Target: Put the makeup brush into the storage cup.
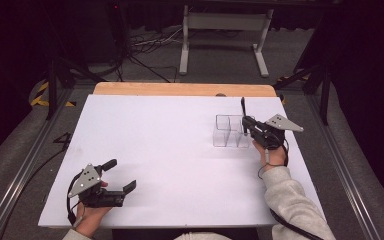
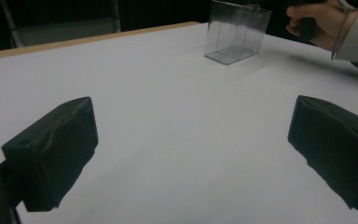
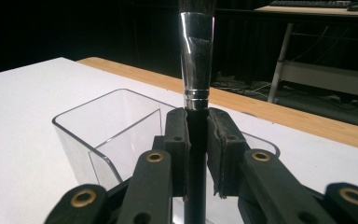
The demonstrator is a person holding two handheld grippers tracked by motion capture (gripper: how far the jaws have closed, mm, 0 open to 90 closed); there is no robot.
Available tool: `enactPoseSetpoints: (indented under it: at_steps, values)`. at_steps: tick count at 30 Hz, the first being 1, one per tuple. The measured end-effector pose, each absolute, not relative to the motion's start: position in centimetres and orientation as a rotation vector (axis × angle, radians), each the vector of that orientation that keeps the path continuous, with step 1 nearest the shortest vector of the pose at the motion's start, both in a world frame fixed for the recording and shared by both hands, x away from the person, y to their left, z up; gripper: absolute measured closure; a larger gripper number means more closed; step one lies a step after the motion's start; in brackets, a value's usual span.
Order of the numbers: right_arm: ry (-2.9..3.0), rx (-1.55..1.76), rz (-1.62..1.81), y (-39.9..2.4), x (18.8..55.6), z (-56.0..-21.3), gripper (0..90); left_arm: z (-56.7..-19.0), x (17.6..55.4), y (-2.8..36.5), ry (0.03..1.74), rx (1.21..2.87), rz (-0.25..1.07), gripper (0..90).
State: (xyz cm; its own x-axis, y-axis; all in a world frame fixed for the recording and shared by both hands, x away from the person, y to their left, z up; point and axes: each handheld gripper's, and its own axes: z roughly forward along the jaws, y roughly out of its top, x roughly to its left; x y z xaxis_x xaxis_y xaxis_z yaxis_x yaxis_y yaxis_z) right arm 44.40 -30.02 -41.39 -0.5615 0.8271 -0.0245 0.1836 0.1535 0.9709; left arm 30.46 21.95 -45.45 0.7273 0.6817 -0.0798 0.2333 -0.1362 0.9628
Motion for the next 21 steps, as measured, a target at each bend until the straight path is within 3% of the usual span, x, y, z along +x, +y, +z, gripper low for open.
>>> enactPoseSetpoints:
  at_steps: [15, 21]
  values:
    - [1.888, 0.965, 1.448, -30.02, 44.09, -41.61, 78.8, -45.47, 30.53, 21.89, 0.735, 1.706, 0.452, 2.2]
    - [1.869, 0.967, 1.48, -30.29, 43.78, -41.14, 66.0, -45.49, 30.56, 21.84, 0.734, 1.707, 0.452, 2.2]
